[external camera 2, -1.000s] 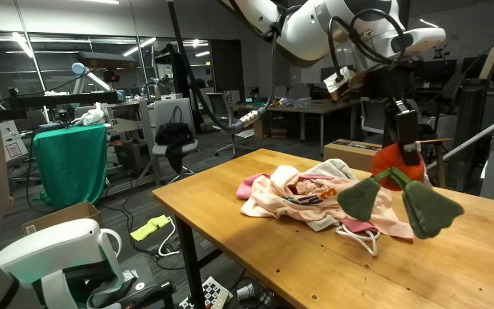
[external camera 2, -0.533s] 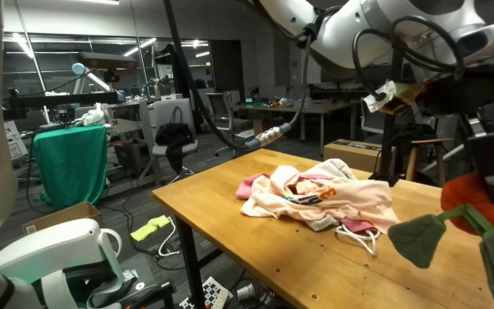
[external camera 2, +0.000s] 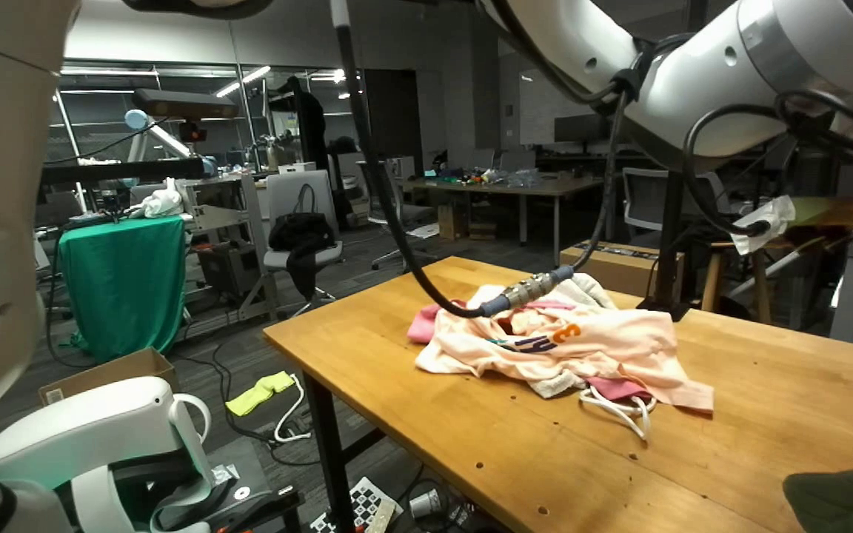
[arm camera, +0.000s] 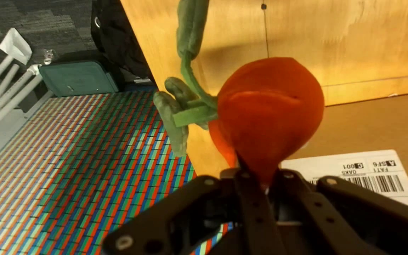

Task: Spread the objects that are on the table, where the orange object and pink cloth moved to the right, white towel and smaller rope to remain on the center, light pink object and bigger rope moved to the left

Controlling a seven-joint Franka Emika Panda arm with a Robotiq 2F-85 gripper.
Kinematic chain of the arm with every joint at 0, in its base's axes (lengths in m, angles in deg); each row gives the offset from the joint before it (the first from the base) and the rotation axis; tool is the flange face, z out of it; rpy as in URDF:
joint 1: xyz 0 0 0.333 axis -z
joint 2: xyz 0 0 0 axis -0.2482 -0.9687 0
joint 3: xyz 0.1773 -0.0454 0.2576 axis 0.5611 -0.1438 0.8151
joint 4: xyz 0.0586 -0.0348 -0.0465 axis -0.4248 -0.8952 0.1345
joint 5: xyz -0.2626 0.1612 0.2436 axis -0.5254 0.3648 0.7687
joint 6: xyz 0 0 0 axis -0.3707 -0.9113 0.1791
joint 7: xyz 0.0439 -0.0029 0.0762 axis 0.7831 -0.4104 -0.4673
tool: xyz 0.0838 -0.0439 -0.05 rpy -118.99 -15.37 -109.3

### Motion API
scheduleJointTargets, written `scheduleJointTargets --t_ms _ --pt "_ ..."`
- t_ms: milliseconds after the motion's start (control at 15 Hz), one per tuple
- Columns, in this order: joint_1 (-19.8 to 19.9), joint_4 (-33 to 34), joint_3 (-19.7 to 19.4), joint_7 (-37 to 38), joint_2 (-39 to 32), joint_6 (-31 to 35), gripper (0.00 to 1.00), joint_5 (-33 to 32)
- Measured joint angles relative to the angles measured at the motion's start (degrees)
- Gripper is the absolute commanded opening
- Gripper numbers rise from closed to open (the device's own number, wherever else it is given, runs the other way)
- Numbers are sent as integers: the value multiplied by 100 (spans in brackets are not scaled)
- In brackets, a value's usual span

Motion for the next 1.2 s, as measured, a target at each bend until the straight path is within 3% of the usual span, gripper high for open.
scheduleJointTargets --t_ms 200,267,867,1200 --pt "54 349 -67 433 -331 0 13 3" --pt "61 461 -90 563 -435 -2 34 3" --pt "11 1067 -166 1013 -904 -106 99 -17" --pt "-409 1063 176 415 -758 -242 100 -27"
